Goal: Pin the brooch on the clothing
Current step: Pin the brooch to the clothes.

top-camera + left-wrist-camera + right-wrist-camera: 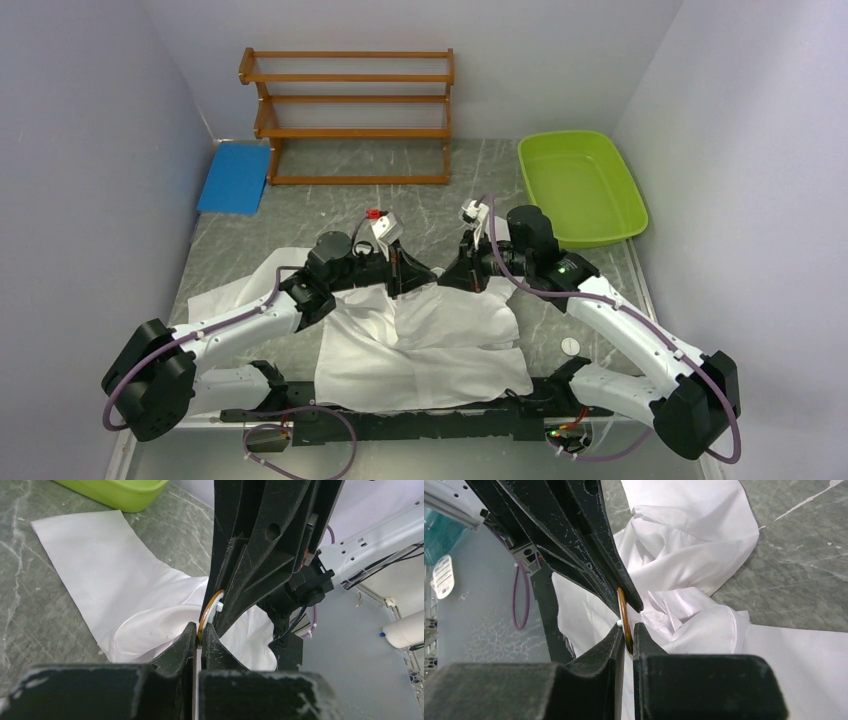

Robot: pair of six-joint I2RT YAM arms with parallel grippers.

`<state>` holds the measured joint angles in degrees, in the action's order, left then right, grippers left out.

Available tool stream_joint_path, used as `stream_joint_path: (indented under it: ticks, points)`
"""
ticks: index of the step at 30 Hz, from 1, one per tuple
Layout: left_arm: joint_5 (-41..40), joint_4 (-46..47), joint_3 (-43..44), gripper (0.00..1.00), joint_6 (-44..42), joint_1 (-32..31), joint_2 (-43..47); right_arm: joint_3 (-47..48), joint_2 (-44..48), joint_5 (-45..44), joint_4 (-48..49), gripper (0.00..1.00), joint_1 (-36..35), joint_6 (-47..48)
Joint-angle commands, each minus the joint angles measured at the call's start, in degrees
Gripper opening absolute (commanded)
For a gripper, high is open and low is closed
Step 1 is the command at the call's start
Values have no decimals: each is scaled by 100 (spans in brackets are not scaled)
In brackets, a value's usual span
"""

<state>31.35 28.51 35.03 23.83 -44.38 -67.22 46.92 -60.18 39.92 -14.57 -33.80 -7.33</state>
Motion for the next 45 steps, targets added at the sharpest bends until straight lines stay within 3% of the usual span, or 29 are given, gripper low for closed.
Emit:
stream_joint_path:
  ticks: [1,3,6,12,18,23,24,26,33,38,40,43,45]
  points:
    - [378,484,430,3,-53,-202,185,205,-66,-369,328,3,-200,204]
    - [311,504,354,3,-106,-203,278,-32,235,-355,631,21,-197,223]
    - [194,717,134,3,-161,-203,438,-644,907,-312,1378,68,-197,102]
    - [171,806,-48,3,-177,-200,627,-1620,2375,-1020,2366,99,-188,-164]
    - [391,1025,-144,3,-242,-198,701,-2092,3186,-849,2654,99,-193,270]
    - [688,1194,-162,3,-307,-203,703,-1780,3056,-417,2550,93,-188,307]
    - [759,1265,-175,3,-295,-203,698,-1726,2951,-257,2636,85,-193,269]
    - [885,1429,-193,3,-250,-203,673,-1599,2725,12,2799,56,-188,180]
    - [1023,1422,-144,3,-204,-201,710,-1265,2093,793,2994,46,-191,42]
    - [948,1382,-178,2,-251,-199,776,-1277,2033,910,3077,19,-189,-29]
    - [932,1342,-176,3,-269,-203,791,-1285,2052,944,3067,24,-193,-21]
    - [930,1284,-142,2,-286,-203,797,-1255,2109,946,2839,47,-195,76]
    - [933,1249,-117,3,-291,-203,785,-1257,2192,920,2697,52,-188,147]
